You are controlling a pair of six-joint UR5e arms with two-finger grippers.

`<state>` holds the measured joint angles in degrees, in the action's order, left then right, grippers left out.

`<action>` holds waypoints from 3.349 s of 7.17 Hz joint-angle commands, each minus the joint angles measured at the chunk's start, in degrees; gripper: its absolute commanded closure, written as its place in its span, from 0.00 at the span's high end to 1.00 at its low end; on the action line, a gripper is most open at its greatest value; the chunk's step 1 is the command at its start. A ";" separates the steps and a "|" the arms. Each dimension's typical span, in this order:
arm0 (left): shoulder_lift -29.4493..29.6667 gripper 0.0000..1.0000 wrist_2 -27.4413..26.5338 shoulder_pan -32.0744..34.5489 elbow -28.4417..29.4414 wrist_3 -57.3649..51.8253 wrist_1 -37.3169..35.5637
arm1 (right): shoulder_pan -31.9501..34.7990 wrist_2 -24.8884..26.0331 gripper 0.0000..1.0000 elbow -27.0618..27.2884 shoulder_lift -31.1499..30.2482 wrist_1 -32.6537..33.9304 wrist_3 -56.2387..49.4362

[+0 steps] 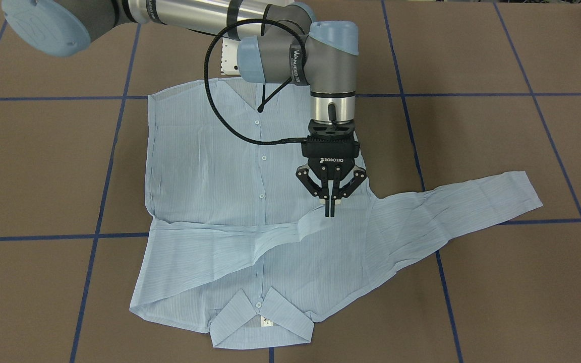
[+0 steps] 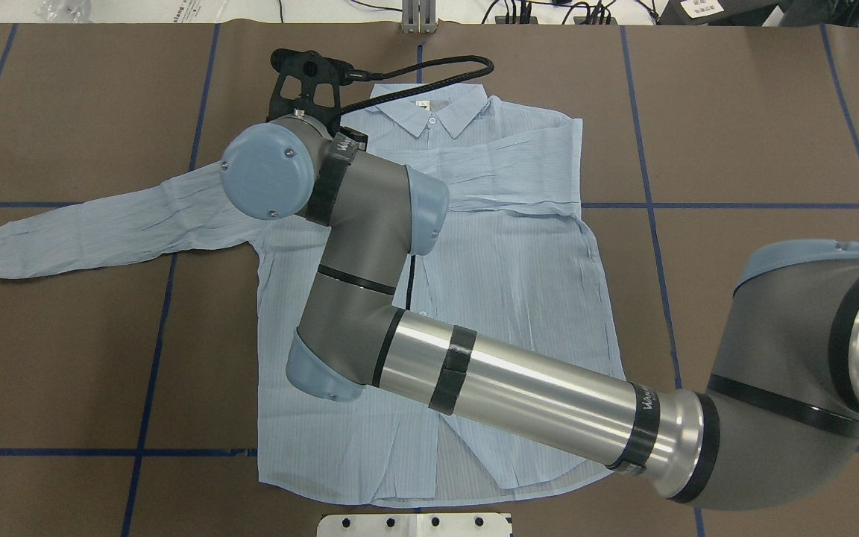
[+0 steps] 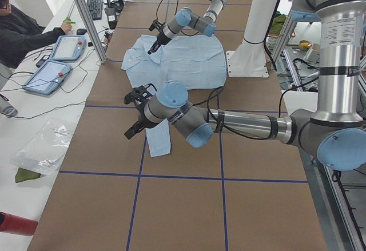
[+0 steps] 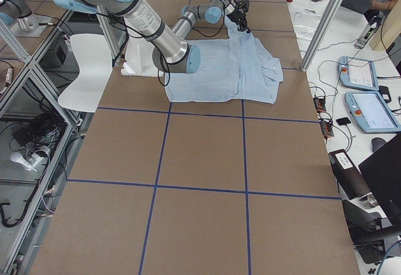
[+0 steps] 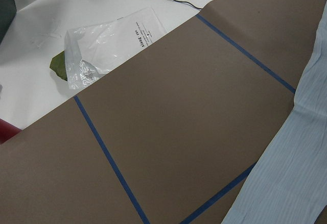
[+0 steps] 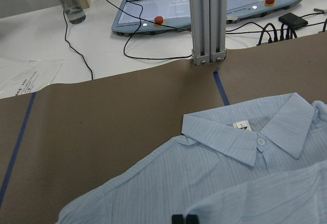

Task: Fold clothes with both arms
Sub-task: 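Carry the sleeve across the shirt toward the collar with the right gripper, then release the sleeve and withdraw the right gripper away from the shirt, then grasp the cuff of the sleeve nearest the left gripper and lift it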

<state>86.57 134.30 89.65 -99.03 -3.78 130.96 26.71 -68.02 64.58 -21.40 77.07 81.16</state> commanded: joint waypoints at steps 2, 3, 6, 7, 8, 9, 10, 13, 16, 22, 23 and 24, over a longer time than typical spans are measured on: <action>0.17 1.00 0.00 -0.09 0.50 0.00 0.00 | 4.11 -8.83 0.99 -2.62 5.57 2.98 0.75; 0.70 1.00 0.00 -0.09 0.76 1.13 0.00 | 7.53 -14.63 0.99 -2.53 5.40 5.00 0.66; 0.18 1.00 -0.26 -5.07 2.08 7.01 4.92 | 19.13 -33.71 1.00 9.96 -2.99 13.94 -10.52; 0.09 1.00 -0.70 -7.97 2.43 12.34 7.10 | 23.78 -39.24 1.00 18.74 -9.91 17.03 -19.55; -0.78 1.00 -2.97 -10.96 3.39 18.57 11.64 | 29.40 -46.08 1.00 27.09 -19.03 17.15 -29.04; -1.83 1.00 -8.21 -15.69 3.66 27.25 17.17 | 36.07 -52.59 1.00 34.66 -28.17 17.15 -37.40; -3.50 1.00 -12.70 -20.78 4.10 33.77 21.32 | 40.92 -56.39 1.00 38.91 -35.48 17.15 -45.92; -5.97 1.00 -20.61 -30.10 7.53 48.37 30.75 | 48.07 -62.57 1.00 42.20 -50.55 13.65 -62.43; -5.89 0.77 -27.86 -35.95 15.68 53.26 35.32 | 48.09 -62.50 1.00 42.64 -52.69 11.35 -62.09; -5.71 0.56 -27.95 -36.47 20.63 61.52 39.20 | 48.09 -62.41 1.00 42.74 -52.78 11.26 -61.83; -5.71 0.56 -27.95 -36.74 20.72 61.44 39.20 | 48.09 -62.32 1.00 42.74 -52.78 11.35 -61.83; -5.63 0.56 -27.95 -37.00 20.72 61.43 39.20 | 48.09 -62.32 1.00 42.74 -52.87 11.35 -61.83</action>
<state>80.87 106.35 52.96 -78.41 57.68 170.14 74.80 -130.37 107.33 -74.21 88.39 19.34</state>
